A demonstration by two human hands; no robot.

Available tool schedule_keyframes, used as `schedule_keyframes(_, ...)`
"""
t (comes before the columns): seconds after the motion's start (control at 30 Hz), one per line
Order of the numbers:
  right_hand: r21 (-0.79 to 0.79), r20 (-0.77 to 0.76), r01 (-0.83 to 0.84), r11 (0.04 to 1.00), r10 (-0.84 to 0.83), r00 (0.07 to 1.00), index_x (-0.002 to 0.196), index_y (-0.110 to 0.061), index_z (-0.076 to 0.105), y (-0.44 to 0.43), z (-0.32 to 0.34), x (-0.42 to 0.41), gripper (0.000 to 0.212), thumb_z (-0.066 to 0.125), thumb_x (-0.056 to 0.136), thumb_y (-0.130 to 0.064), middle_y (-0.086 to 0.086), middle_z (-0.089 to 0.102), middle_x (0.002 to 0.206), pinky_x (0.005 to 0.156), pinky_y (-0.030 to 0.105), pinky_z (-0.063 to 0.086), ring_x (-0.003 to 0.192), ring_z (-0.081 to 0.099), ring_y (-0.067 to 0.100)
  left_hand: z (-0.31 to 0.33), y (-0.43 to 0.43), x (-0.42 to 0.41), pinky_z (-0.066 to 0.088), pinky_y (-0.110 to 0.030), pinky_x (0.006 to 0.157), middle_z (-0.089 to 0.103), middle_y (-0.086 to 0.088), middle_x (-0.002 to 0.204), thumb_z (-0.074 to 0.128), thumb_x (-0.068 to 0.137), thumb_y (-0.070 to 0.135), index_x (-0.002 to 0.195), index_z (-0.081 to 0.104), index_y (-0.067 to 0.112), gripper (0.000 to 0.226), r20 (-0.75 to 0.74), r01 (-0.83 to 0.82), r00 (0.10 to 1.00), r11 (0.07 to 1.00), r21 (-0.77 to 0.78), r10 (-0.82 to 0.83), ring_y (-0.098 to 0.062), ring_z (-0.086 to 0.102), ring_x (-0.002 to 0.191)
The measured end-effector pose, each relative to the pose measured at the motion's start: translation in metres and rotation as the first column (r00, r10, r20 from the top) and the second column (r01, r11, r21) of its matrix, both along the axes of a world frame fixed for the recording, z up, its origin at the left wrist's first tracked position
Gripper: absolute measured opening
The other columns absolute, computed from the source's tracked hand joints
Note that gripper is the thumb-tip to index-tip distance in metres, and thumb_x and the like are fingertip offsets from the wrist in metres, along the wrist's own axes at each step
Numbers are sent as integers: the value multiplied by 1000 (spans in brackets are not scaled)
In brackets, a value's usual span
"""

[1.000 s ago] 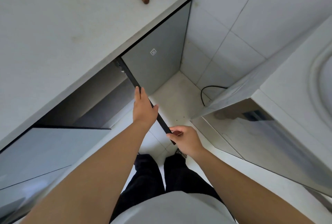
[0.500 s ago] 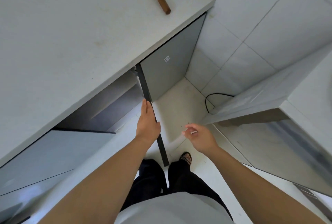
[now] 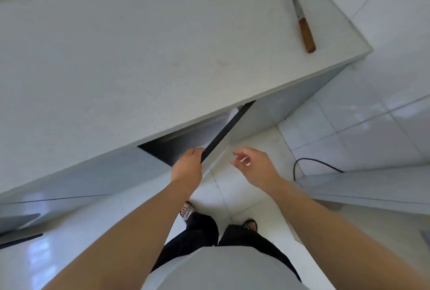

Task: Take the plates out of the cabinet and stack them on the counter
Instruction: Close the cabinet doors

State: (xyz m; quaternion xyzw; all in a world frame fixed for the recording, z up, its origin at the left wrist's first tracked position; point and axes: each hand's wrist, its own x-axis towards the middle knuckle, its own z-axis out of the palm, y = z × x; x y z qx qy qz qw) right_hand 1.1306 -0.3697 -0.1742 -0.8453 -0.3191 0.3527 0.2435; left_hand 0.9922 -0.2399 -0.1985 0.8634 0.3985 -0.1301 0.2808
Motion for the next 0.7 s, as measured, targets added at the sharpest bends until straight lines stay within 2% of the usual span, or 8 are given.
schedule_keyframes(0.1,-7,24,-86,996,86,996,116,-18,61,25,4,-5,29,61,88,-27,-5,63,100,76,20,44,86,58,11,2,10,-7,49,-34,82,54,-2,122,54,91,18,128,49,23,38,-11,-7,1000,1000,-14,7,-25,57,106)
schedule_keyframes(0.23,-31,111,-286,958,288,951,118,-17,60,51,7,-4,30,59,89,-26,-1,63,109,79,22,42,98,58,14,6,6,-7,53,-40,80,56,-1,118,54,90,19,124,50,24,34,-17,-13,1000,1000,-28,13,-25,59,99)
schedule_keyframes(0.37,-114,226,-504,856,517,826,119,-16,58,71,3,8,30,56,91,-27,-2,54,121,90,32,45,115,49,16,7,4,-8,52,-36,77,57,3,114,52,91,21,124,49,28,33,-13,-84,996,996,-14,84,-22,58,97)
schedule_keyframes(0.5,-188,245,-678,710,703,668,123,-16,55,85,-3,25,32,52,93,-28,-3,49,127,95,30,43,122,39,15,10,3,-5,51,-34,79,58,5,114,52,92,22,121,52,31,31,-25,-264,964,964,-5,264,-20,57,101)
schedule_keyframes(0.7,-192,244,-786,587,804,542,122,-17,56,97,-8,46,30,50,94,-24,-3,52,124,94,33,43,118,43,16,15,-6,0,45,-30,71,58,5,109,51,93,27,116,57,31,24,-65,-450,890,892,32,451,-19,56,100)
